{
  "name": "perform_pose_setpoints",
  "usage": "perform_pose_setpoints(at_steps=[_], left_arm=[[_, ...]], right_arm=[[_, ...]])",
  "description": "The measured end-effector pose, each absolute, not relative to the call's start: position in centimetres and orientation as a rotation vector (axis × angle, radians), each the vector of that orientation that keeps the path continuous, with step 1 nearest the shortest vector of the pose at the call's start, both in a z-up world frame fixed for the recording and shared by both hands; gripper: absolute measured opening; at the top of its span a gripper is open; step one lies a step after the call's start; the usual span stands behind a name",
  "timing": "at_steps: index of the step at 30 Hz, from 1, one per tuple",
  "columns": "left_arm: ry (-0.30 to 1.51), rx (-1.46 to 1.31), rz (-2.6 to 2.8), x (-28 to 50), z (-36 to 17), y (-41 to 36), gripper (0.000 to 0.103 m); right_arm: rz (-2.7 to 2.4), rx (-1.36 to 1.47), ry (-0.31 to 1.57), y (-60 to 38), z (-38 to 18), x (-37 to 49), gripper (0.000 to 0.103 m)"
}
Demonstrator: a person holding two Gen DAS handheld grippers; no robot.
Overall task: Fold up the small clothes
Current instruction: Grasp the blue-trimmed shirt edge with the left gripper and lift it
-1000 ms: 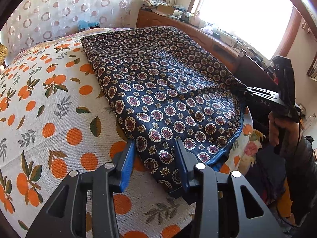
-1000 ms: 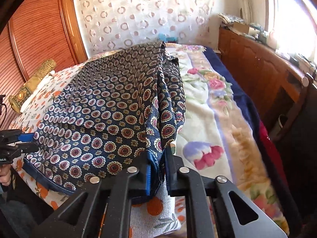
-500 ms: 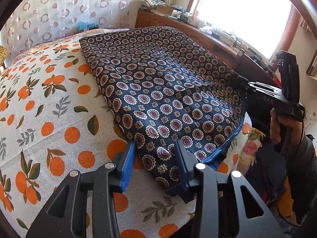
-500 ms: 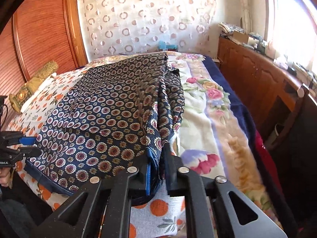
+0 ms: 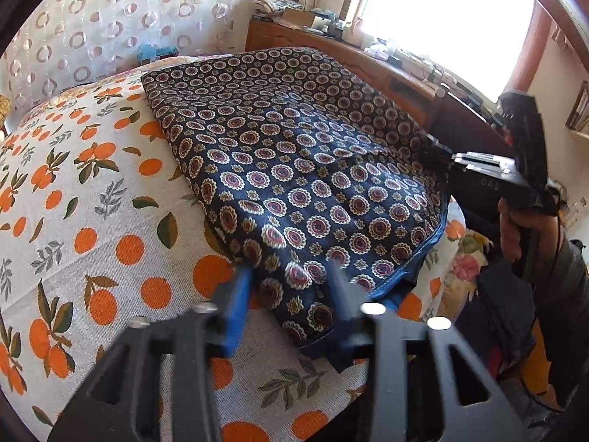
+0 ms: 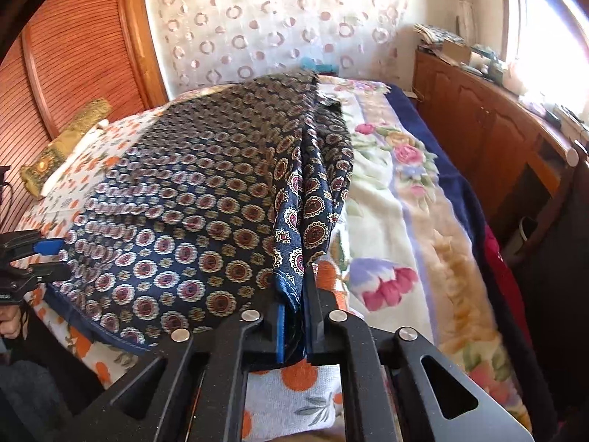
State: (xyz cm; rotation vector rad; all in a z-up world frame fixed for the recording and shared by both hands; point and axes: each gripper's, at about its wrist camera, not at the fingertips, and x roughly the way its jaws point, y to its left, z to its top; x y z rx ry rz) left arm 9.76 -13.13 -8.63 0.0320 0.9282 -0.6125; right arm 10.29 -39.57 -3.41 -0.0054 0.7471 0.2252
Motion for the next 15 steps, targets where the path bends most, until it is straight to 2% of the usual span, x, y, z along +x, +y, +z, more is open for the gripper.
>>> perform_pose_setpoints(at_steps=[3,6,15], left_arm=[[0.925,0.022,-0.638,9.6,-8.3,-13.1,0.011],[0.886,0.018,-0.664,9.3,-6.8,-12.7,0.007],[0.74,-0.045,-0.737,7.3,0.1,-10.7,0.005]], right_arm=[[0.244,-0.001,0.72,-39.7,-2.5,9.8,0.005],[0.26,0.007,0.694,-39.9,-1.7,9.1,0.004],[0.322,0.053,0.606,-41.2,1.7,5.5,0.003]])
